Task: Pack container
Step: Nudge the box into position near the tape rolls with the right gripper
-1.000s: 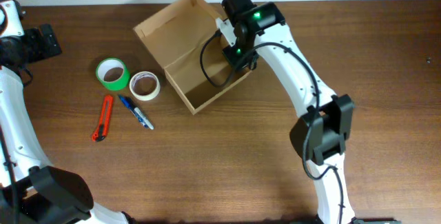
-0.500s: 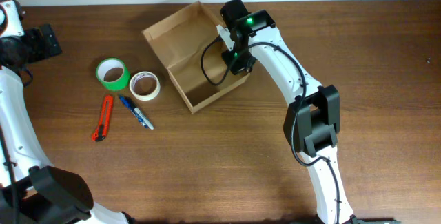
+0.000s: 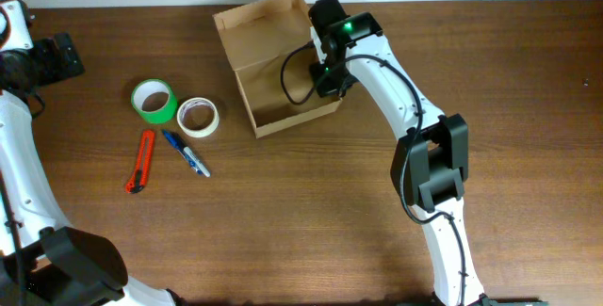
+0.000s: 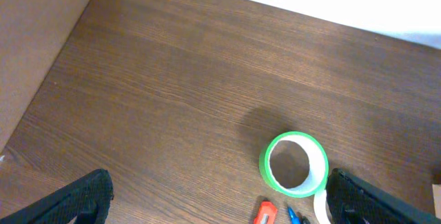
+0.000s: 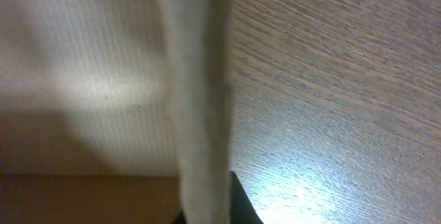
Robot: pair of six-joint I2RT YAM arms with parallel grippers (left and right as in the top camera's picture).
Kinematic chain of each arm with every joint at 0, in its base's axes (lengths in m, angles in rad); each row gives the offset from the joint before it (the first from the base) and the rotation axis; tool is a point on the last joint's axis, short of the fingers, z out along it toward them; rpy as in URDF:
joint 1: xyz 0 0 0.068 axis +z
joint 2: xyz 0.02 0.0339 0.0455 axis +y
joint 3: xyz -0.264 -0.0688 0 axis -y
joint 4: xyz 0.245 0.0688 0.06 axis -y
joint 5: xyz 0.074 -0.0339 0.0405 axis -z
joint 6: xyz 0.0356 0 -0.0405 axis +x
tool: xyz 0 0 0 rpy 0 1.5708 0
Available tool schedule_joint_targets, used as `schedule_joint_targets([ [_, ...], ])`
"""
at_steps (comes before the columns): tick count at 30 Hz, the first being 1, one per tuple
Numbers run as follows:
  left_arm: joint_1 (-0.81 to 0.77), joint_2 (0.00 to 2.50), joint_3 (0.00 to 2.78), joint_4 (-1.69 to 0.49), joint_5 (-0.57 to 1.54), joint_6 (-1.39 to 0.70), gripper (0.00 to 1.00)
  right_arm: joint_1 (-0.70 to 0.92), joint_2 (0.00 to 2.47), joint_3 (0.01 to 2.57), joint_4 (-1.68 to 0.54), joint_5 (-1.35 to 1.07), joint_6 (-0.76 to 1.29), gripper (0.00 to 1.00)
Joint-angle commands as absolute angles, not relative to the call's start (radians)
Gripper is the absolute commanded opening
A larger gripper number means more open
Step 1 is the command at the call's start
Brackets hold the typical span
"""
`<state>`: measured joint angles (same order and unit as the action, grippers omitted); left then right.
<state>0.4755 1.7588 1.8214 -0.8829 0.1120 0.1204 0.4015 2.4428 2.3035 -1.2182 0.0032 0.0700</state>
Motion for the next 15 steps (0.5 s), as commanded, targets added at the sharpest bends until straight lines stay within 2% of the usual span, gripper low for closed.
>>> schedule_joint_targets([
  [1, 0.481, 1.755, 1.836, -0.884, 0.105, 0.137, 0.99, 0.399, 2.468, 2.295, -1.222, -0.006, 0.083, 0.04],
  [13, 0.481, 1.755, 1.836, -0.884, 0.105, 0.137, 0.99, 0.399, 2.509, 2.294, -1.268, -0.006, 0.083, 0.05],
  [15, 0.481, 1.755, 1.836, -0.884, 0.105, 0.137, 0.99, 0.398, 2.508, 2.294, -1.267, -0.007, 0.083, 0.3],
])
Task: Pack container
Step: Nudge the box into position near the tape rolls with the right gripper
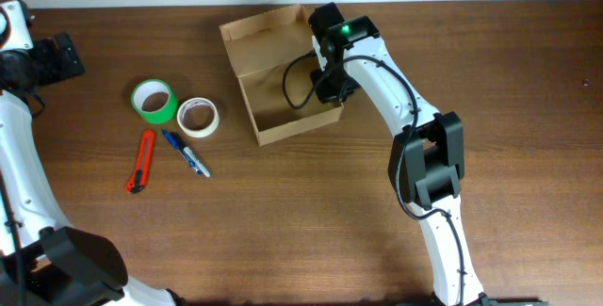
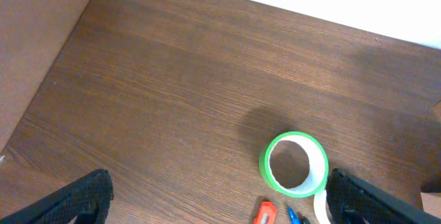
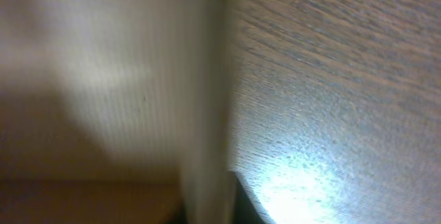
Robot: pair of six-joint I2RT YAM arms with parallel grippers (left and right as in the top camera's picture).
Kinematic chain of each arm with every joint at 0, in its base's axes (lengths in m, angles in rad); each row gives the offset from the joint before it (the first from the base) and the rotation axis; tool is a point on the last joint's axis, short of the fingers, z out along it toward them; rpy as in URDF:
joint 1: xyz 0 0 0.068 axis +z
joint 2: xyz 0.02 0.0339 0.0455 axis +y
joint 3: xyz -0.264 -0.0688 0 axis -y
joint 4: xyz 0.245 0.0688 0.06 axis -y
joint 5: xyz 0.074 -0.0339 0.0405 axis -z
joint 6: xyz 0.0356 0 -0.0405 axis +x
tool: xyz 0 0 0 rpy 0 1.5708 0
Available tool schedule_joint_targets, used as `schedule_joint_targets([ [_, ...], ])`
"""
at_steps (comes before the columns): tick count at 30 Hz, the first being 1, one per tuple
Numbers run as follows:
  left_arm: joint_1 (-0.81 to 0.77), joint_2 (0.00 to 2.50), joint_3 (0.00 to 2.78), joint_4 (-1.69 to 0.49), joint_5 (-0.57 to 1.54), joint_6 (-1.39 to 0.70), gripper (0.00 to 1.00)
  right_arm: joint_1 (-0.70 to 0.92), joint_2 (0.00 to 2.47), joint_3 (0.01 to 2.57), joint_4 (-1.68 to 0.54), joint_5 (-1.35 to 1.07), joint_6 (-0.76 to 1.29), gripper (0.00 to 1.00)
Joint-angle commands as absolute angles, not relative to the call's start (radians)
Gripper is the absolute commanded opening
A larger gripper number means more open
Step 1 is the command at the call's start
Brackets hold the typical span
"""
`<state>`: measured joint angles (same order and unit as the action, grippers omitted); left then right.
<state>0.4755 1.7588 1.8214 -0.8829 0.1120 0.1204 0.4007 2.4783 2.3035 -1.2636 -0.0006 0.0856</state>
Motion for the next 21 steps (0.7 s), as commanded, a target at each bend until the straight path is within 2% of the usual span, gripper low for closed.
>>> schedule_joint_targets([
  [1, 0.481, 1.755, 1.836, -0.884, 0.105, 0.137, 1.0, 0.397, 2.508, 2.295, -1.268, -0.006, 0.083, 0.39],
  [4, 0.481, 1.755, 1.836, -0.884, 0.105, 0.137, 1.0, 0.397, 2.508, 2.295, -1.279, -0.007, 0.059, 0.45],
  [15, 0.481, 1.755, 1.836, -0.884, 0.105, 0.137, 0.99, 0.397, 2.45, 2.342, -1.296, -0.006, 0.034, 0.46],
  [21, 0.481, 1.755, 1.836, -0.884, 0.105, 0.137, 0.99, 0.397, 2.365, 2.472, -1.377, -0.002, 0.034, 0.57],
])
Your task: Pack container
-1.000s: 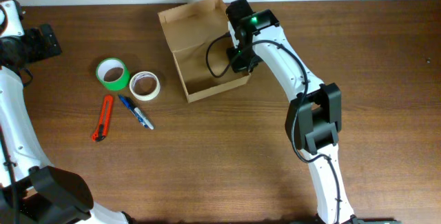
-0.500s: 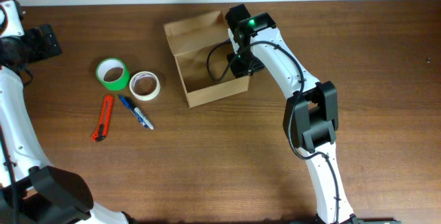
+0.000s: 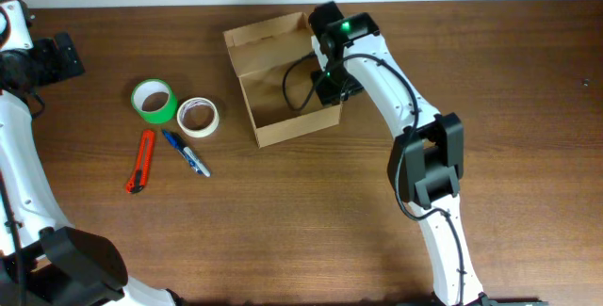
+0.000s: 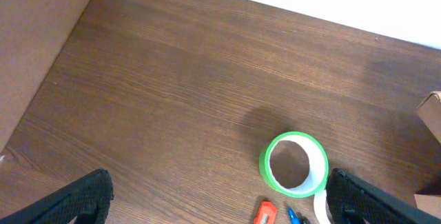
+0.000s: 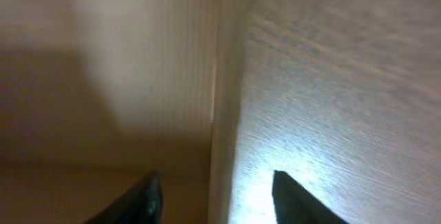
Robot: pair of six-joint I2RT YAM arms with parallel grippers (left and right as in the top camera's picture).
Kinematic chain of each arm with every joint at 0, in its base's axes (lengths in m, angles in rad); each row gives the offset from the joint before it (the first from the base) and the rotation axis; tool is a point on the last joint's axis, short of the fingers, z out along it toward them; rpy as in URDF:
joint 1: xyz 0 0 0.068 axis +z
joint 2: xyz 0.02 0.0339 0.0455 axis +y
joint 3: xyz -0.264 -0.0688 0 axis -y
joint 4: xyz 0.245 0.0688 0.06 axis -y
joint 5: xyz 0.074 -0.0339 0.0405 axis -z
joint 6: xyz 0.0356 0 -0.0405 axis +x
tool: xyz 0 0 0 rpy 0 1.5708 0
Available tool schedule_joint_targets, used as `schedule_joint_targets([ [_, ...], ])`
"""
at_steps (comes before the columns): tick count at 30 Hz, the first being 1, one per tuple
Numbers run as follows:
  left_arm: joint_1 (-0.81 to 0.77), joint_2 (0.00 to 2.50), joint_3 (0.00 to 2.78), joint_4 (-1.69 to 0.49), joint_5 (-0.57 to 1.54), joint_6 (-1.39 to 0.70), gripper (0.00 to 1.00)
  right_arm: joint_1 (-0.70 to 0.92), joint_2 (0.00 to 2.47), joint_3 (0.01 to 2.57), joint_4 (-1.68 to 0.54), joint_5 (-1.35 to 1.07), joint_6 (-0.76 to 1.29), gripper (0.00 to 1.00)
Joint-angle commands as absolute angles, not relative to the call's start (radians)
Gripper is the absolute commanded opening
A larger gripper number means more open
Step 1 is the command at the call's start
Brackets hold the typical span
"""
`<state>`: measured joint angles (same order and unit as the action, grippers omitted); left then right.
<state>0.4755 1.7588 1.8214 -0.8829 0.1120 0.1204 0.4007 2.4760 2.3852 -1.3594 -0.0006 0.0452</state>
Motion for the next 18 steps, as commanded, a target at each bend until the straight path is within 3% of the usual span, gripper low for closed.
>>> schedule_joint_targets([
  [1, 0.481, 1.755, 1.836, -0.884, 0.105, 0.137, 0.99, 0.397, 2.354, 2.502, -1.397, 0.01, 0.035, 0.59],
  [10, 0.481, 1.755, 1.836, -0.884, 0.105, 0.137, 0.99, 0.366, 2.282, 2.797, -1.593, 0.231, 0.034, 0.71],
  [13, 0.481, 1.755, 1.836, -0.884, 0.105, 0.137, 0.99, 0.298, 2.265, 2.866, -1.644, 0.286, 0.034, 0.79],
  [18, 0.481, 1.755, 1.836, -0.884, 0.105, 0.137, 0.99, 0.076, 2.248, 2.884, -1.659, 0.297, 0.039, 0.81],
])
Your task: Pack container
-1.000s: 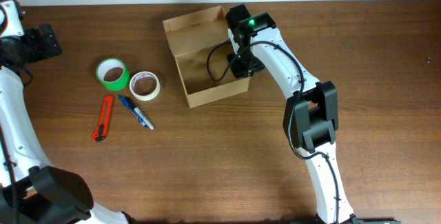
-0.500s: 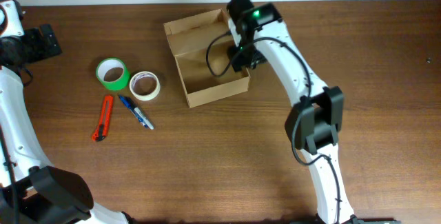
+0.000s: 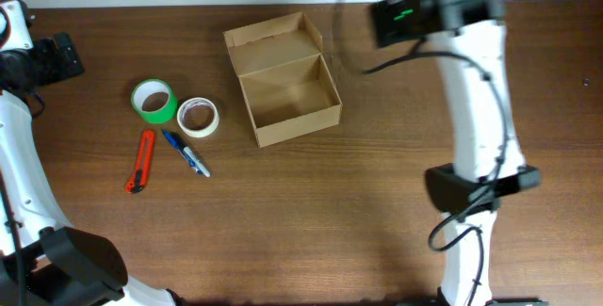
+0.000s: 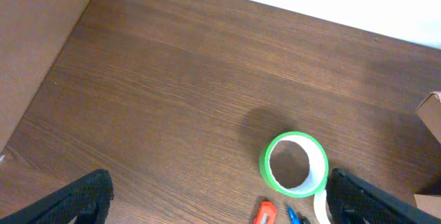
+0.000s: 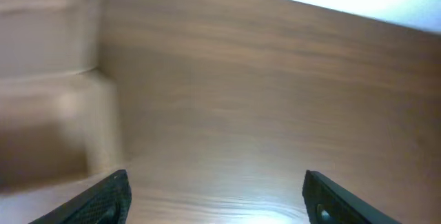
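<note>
The open cardboard box [image 3: 283,80] stands upright at the back middle of the table, nothing showing inside; its blurred wall [image 5: 48,114] fills the left of the right wrist view. Left of it lie a green tape roll [image 3: 154,101], a white tape roll [image 3: 198,116], an orange utility knife [image 3: 139,162] and a blue pen [image 3: 186,153]. My right gripper [image 5: 217,196] hangs open over bare wood right of the box, holding nothing. My left gripper [image 4: 220,203] is open at the far left, above the table, with the green tape [image 4: 294,163] between its fingertips' line of sight.
The table's back edge meets a white wall. A brown panel [image 4: 34,38] borders the table's left side. The right arm [image 3: 471,80] stretches over the table's right half, blurred near its top.
My right gripper has left the box's right wall, where its jaws stood slightly apart around it. It is now wide open, higher and to the right. The box has stayed put.
My right gripper was shut on the box's right wall, with the box skewed near the back edge. Over the following moments the box came a little right and forward and turned squarer. The jaws then parted, and now the gripper is clear. The left arm never moved.
</note>
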Robot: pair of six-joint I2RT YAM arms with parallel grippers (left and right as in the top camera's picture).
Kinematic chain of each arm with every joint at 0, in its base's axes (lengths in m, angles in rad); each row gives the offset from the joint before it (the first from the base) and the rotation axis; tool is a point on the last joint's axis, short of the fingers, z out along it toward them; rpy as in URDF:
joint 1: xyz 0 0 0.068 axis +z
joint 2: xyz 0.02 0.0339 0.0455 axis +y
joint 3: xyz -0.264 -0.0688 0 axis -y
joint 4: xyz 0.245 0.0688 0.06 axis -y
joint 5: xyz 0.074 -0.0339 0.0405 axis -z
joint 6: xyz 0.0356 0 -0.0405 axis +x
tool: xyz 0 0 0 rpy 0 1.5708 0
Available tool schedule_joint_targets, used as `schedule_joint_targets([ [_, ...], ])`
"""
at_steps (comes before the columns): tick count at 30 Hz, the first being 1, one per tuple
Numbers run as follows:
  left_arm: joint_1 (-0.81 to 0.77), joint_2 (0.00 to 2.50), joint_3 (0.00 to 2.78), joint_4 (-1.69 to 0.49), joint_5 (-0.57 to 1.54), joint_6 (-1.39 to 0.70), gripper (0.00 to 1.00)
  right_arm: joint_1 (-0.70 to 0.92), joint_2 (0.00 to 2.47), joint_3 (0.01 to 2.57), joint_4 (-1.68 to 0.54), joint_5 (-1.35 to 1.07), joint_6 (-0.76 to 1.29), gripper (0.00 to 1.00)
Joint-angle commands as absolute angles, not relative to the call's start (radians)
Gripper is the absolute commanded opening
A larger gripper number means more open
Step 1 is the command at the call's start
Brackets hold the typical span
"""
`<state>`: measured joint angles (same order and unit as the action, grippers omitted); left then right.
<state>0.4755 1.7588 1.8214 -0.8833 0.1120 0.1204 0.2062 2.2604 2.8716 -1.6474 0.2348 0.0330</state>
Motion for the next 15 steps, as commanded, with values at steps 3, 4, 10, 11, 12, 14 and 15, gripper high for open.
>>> schedule_joint_targets([
  [3, 0.481, 1.755, 1.836, -0.884, 0.105, 0.137, 0.99, -0.099, 2.25, 2.882, -1.66, 0.214, 0.042, 0.82],
  [4, 0.481, 1.755, 1.836, -0.884, 0.105, 0.137, 1.0, -0.159, 2.251, 2.882, -1.659, 0.178, 0.042, 0.82],
  [10, 0.481, 1.755, 1.836, -0.884, 0.105, 0.137, 0.99, -0.45, 2.251, 2.882, -1.677, 0.006, 0.072, 0.99],
  [11, 0.481, 1.755, 1.836, -0.884, 0.105, 0.137, 0.99, -0.477, 2.251, 2.882, -1.686, -0.014, 0.082, 0.99],
  [12, 0.481, 1.755, 1.836, -0.884, 0.105, 0.137, 0.99, -0.505, 2.251, 2.881, -1.697, -0.036, 0.091, 0.99],
  [14, 0.481, 1.755, 1.836, -0.884, 0.105, 0.137, 1.0, -0.544, 2.251, 2.877, -1.699, -0.086, 0.091, 0.99],
  [15, 0.481, 1.755, 1.836, -0.884, 0.105, 0.137, 0.99, -0.56, 2.251, 2.876, -1.699, -0.111, 0.091, 0.99],
])
